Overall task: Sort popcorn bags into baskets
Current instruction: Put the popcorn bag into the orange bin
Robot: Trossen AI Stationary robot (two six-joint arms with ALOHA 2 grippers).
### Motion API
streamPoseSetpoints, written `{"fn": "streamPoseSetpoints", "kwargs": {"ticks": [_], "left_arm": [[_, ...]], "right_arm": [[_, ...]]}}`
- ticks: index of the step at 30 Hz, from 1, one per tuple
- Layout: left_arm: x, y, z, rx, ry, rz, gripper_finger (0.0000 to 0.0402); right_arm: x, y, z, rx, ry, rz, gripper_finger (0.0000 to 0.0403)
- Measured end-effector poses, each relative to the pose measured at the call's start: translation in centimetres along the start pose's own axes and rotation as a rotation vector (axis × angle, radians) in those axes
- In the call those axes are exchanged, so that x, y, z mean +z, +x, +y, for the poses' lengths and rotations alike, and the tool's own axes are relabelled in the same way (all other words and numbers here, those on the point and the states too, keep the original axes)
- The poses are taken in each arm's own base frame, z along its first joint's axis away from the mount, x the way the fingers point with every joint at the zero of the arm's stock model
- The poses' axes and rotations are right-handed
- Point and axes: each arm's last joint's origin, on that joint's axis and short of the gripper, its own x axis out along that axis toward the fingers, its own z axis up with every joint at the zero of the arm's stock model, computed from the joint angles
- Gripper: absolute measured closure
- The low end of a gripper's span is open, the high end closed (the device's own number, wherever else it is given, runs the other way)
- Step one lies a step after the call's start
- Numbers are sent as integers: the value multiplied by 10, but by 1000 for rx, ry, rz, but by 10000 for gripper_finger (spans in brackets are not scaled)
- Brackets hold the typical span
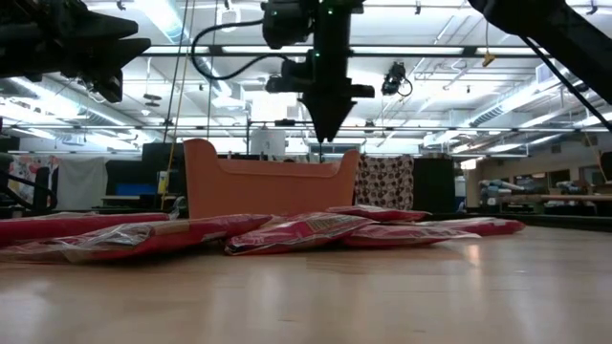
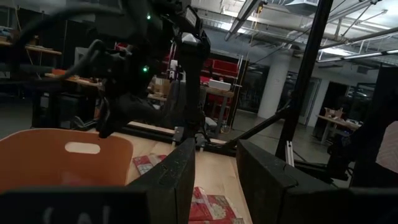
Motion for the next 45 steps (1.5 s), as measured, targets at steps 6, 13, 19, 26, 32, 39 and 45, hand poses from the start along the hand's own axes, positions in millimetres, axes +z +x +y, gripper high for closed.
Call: {"fn": "streamPoseSetpoints", "kwargs": {"ticks": [6, 13, 19, 26, 32, 39, 45], "left_arm": [[0, 0, 0, 0, 0, 0, 278], [0, 0, 0, 0, 0, 1, 278], [0, 0, 0, 0, 0, 1, 278], [0, 0, 0, 0, -2, 0, 278], [0, 0, 0, 0, -2, 0, 278], [0, 0, 0, 0, -1, 1, 278], [0, 0, 0, 0, 0, 1, 278]], "right_arm": [[-18, -10, 22, 37, -138, 8, 273], [-66, -34, 69, -5, -459, -91, 270], [-125, -48, 113, -42, -692, -186, 270], [-172, -35, 132, -59, -728, -157, 270], [-206, -13, 142, -97, -894, -137, 270], [-233, 13, 144, -124, -1020, -119, 268], [-238, 28, 141, -135, -998, -105, 233]]}}
